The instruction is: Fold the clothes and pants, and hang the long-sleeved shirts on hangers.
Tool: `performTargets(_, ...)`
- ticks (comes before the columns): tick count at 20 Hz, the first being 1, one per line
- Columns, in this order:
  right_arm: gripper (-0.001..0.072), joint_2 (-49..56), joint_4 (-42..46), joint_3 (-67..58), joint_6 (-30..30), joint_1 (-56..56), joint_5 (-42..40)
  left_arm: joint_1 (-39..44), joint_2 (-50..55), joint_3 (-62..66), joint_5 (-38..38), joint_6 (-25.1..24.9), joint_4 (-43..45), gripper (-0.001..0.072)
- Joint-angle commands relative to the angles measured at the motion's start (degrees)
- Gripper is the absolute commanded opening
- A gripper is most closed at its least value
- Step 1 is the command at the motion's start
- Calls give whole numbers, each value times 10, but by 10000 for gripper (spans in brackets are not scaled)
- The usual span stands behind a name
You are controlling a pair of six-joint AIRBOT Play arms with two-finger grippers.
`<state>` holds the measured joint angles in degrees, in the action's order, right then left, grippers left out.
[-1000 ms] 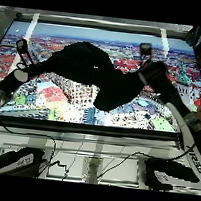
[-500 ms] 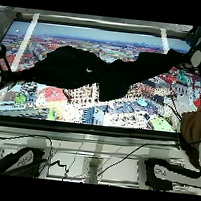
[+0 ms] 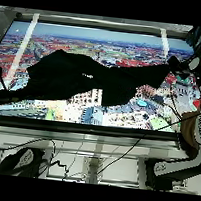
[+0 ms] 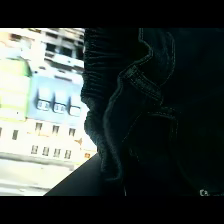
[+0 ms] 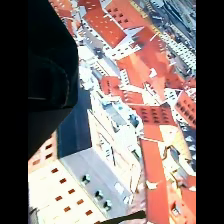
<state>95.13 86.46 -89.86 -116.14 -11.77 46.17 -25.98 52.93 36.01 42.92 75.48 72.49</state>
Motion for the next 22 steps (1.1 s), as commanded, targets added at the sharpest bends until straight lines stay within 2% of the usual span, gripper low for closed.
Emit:
performTargets(1,19,28,-7,-2,-23,-4,-105,-17,-30,-9,-31,2,12,60)
performTargets(5,19,40,1,-37,-31,-8,-161,-17,-28,-9,-37,2,10,60)
performTargets(8,38,40,7,-72,-29,-22,-163,-17,-28,-9,-53,2,10,60)
performTargets(9,203,40,8,-80,-26,-26,-146,-17,-28,-9,-57,2,10,60)
performTargets(10,534,40,9,-85,-24,-26,-128,-17,-28,-9,-58,2,10,60)
performTargets(11,711,40,9,-91,-4,-26,-104,-17,-28,-9,-58,2,9,60)
performTargets(15,676,16,42,-116,146,-26,37,-17,-28,-9,-58,2,3,60)
performTargets(17,502,1,48,-121,227,-26,127,-17,-28,-9,-58,2,3,61)
performTargets(18,482,0,40,-121,273,-26,180,-17,-28,-9,-58,2,3,60)
performTargets(21,481,3,-63,-80,428,-25,311,-17,-28,-9,-58,2,3,60)
performTargets(22,461,3,-109,-49,453,-25,330,-17,-28,-9,-58,2,3,61)
